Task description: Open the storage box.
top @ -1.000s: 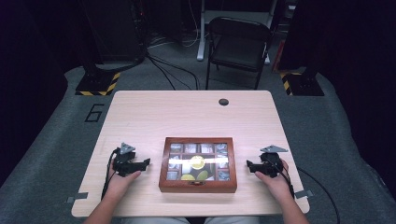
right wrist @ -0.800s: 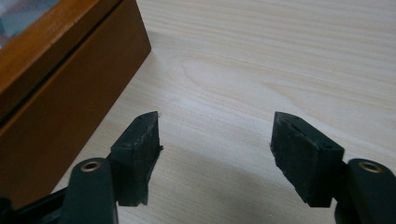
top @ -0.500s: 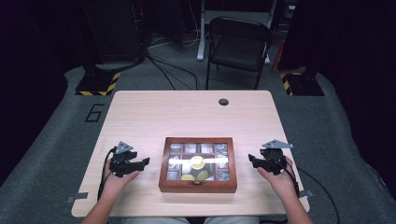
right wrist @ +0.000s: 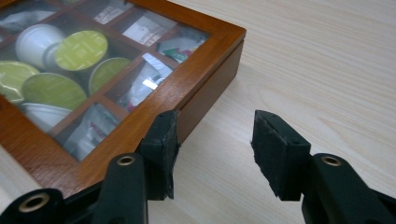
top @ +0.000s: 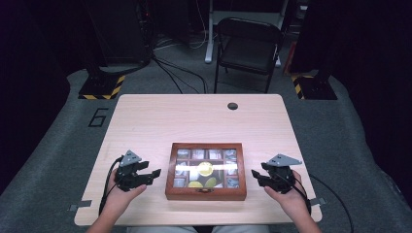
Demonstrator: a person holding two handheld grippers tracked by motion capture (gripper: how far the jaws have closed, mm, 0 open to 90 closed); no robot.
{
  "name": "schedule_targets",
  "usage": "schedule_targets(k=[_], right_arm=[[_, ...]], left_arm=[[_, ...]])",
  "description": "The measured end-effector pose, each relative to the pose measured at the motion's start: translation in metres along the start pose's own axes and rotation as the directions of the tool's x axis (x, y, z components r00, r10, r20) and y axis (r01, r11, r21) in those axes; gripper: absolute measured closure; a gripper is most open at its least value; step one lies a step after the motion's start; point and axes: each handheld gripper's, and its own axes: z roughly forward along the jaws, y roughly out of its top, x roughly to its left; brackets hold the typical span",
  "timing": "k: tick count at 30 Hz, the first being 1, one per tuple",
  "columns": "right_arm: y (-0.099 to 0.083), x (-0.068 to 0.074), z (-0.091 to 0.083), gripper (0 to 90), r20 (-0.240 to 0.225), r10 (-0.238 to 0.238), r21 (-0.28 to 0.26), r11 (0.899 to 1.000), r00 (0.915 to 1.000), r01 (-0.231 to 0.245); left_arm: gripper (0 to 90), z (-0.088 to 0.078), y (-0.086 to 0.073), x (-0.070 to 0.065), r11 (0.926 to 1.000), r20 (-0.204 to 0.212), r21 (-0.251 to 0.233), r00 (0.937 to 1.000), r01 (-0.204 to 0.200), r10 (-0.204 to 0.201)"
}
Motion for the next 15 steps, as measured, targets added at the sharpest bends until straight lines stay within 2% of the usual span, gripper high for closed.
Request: schedule_targets(k=[1,2,6,11,15], right_arm=[[0.0,0.001,-0.001,50.3,-0.005,-0.013,-0.003,1.0,0.9999,0.013],[-0.001,0.004,-0.003,50.5,-0.007,-0.005,-0.006,1.0,1.0,0.005],[-0.004,0.008,-0.008,50.9,-0.03,-0.008,-0.015,1.0,0.9995,0.008],[-0.007,0.014,-0.011,49.5,-0.038,-0.02,-0.016,1.0,0.9991,0.02],[-0.012,0.023,-0.014,48.0,-0.08,-0.033,-0.008,0.999,0.9962,0.033]], left_arm=[[38.0,-0.002,0.0,-0.001,1.0,0.015,0.003,0.9999,0.002,-0.002],[39.8,-0.003,-0.001,-0.003,0.9999,0.02,-0.002,0.9997,0.011,-0.011],[40.7,-0.007,-0.004,-0.01,1.0,0.036,-0.003,0.9993,-0.007,0.007],[38.2,-0.012,-0.006,-0.019,0.9998,0.032,-0.007,0.9993,-0.019,0.019],[38.1,-0.017,-0.014,-0.029,0.9985,0.014,-0.009,0.9984,-0.054,0.055]])
